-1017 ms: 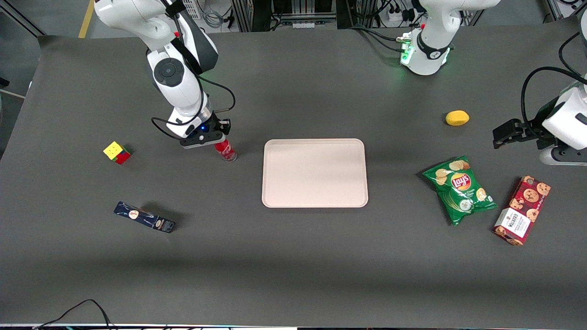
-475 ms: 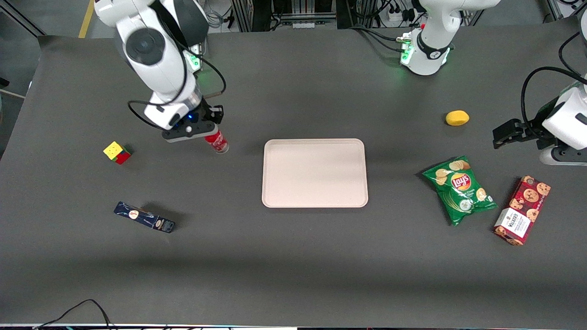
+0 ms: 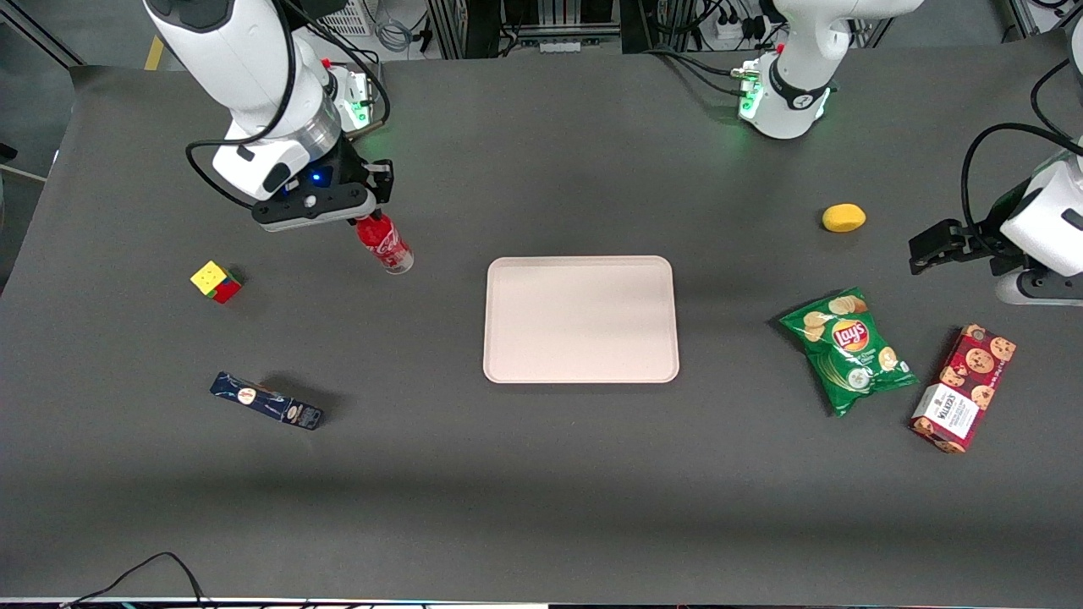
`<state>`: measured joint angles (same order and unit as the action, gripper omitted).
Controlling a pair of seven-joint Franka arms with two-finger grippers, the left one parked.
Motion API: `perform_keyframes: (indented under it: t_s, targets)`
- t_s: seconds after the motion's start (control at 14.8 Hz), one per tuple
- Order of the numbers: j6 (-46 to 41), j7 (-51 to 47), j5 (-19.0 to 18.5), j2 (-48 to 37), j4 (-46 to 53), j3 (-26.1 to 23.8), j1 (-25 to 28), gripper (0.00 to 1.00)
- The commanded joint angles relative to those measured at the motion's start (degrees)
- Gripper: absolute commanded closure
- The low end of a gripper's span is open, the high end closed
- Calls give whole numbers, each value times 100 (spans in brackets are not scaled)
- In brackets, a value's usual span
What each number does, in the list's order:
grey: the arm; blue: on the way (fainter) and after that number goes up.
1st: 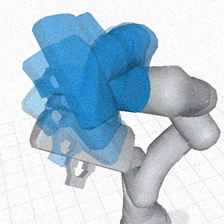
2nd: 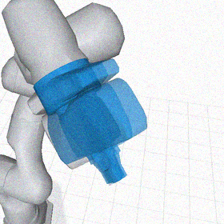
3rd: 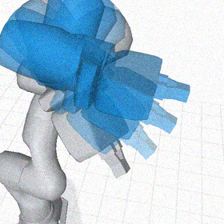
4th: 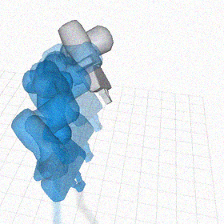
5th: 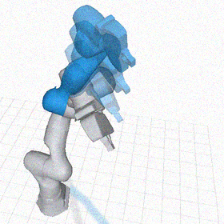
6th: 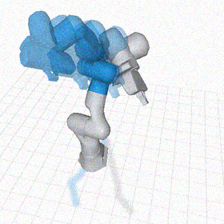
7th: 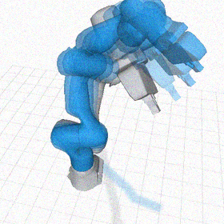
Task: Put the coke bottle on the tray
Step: 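Carry the bottle over the white tray with the right gripper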
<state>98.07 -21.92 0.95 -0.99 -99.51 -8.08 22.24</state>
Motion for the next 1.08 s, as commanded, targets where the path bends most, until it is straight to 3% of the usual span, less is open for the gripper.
perform_keyframes:
  t_s: [0.0,0.27,0.81,1.02]
  targets:
    - [-131,-1118,186,651,966,-474,140,100]
    - [325,-2543,99,1520,1337,-1133,228,100]
    - [1556,-2624,-1026,3007,1241,-1284,228,100]
    - [1715,-2624,-1167,3175,1206,-1284,228,100]
